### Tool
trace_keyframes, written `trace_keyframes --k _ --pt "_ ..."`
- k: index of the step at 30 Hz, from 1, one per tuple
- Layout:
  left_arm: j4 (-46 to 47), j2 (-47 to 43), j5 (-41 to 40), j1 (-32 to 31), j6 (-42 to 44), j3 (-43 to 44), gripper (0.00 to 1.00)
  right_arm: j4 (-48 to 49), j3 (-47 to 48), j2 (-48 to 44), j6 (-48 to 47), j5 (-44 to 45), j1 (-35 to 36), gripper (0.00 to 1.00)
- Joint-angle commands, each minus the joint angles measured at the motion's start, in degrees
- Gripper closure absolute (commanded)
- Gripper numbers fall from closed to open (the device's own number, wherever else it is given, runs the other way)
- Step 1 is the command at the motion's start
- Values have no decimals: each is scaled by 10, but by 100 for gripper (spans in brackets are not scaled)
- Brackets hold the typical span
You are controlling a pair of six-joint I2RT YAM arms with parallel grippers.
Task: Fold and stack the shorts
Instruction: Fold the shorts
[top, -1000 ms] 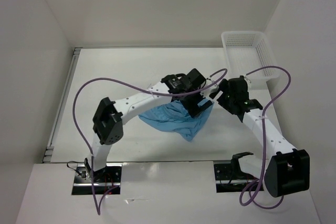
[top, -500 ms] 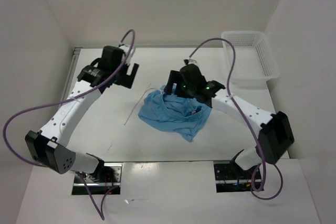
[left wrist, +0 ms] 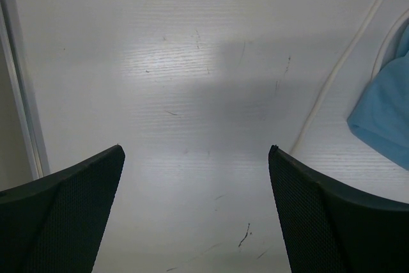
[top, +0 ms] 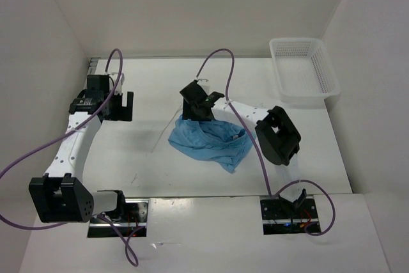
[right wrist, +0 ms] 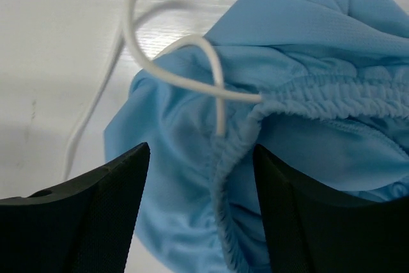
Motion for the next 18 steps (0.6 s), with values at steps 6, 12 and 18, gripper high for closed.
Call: trace_keyframes --k 6,12,18 --pt "25 -13 65 31 2 -13 0 -43 45 12 48 77 3 84" --pt "43 -7 94 31 2 -29 0 -34 28 -93 36 68 3 100" --pt "65 12 123 31 2 -39 0 3 -61 -259 43 34 3 100"
